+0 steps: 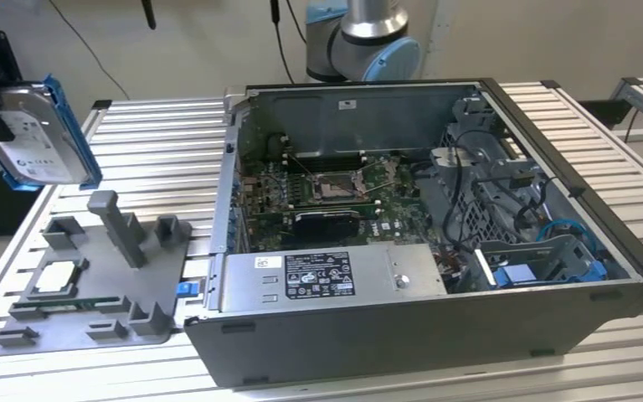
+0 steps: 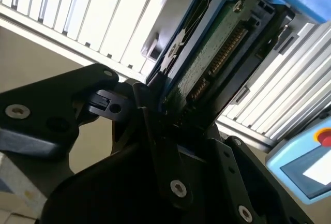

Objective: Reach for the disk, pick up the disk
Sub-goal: 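Pick up the disk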

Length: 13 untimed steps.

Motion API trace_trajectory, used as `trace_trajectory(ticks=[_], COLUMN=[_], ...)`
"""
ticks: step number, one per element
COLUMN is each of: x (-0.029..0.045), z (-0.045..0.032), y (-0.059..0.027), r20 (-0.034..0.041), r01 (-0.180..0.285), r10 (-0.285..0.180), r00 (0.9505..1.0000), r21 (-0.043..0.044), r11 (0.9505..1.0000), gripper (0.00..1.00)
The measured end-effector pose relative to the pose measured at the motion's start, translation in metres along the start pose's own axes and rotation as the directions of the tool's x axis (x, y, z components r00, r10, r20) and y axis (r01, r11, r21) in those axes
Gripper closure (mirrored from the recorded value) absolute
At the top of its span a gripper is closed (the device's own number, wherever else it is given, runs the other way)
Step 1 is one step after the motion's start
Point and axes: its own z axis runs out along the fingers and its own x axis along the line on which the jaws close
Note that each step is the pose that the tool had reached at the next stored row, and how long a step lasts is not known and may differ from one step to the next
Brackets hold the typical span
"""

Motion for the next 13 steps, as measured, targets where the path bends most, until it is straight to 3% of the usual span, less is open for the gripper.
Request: trace_trajectory(ticks=[2,5,7,13], x=[0.0000,-0.0001,-0.0003,-0.0009], z=[-0.0022,-0.0043,-0.0075,-0.0302], y=[0.0000,0.0000,0.0001,0.0005], r20=[0.0031,0.0226,0.0304,0.0316], r01=[0.000,0.000,0.000,0.000], r10=[0.000,0.000,-0.001,-0.001], r00=[1.0000,0.9997,0.9995,0.9995], r21=[0.0004,0.0023,0.0027,0.0027], r11=[1.0000,1.0000,1.0000,1.0000], gripper=[1.00,1.00,1.00,1.00])
